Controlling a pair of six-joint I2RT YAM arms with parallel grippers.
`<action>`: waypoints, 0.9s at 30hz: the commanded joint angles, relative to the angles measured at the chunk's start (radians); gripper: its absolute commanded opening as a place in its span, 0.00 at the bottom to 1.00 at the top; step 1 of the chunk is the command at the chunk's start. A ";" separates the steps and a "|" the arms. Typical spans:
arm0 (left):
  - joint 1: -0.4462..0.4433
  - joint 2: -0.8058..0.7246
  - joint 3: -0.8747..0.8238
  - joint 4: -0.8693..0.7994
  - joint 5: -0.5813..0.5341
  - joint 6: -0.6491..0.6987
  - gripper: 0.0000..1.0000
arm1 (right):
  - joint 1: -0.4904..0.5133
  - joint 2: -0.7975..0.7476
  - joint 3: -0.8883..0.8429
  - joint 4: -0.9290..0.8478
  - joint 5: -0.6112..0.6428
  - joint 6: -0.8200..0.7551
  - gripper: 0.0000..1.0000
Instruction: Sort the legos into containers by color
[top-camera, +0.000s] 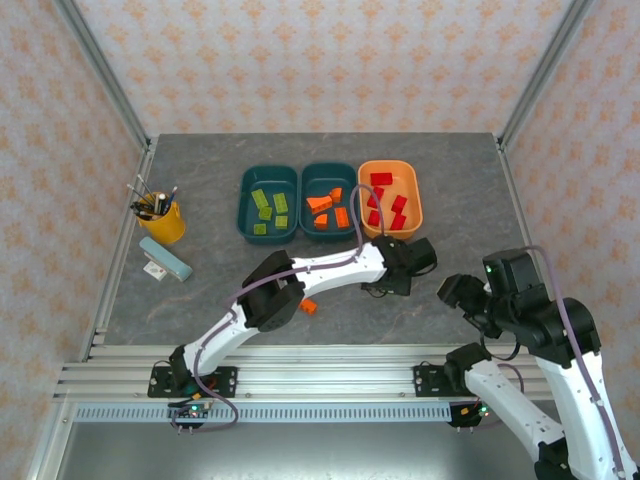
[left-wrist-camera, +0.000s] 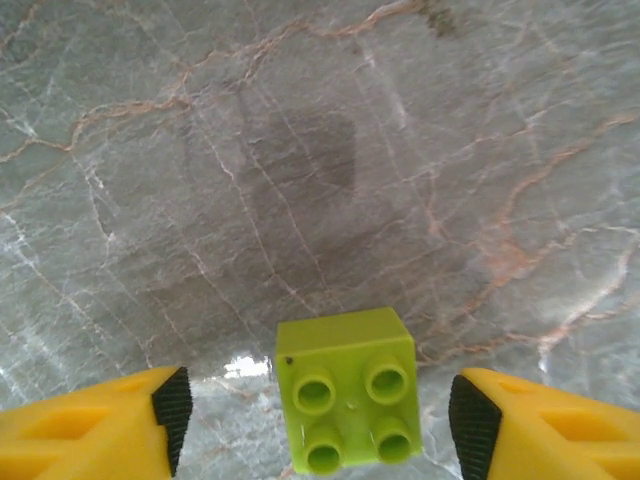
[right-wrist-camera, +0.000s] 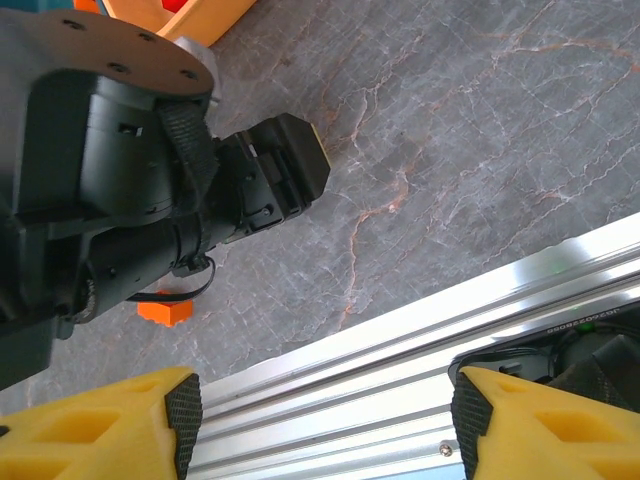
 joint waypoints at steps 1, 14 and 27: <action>-0.007 0.033 0.045 -0.049 -0.031 -0.020 0.65 | 0.000 -0.010 0.010 -0.028 0.002 0.003 0.68; -0.007 0.044 0.052 -0.058 -0.054 -0.010 0.33 | 0.000 -0.010 -0.011 0.001 -0.006 -0.005 0.66; 0.156 -0.332 -0.195 -0.031 -0.073 0.001 0.31 | 0.000 -0.032 -0.118 0.458 -0.318 -0.114 0.67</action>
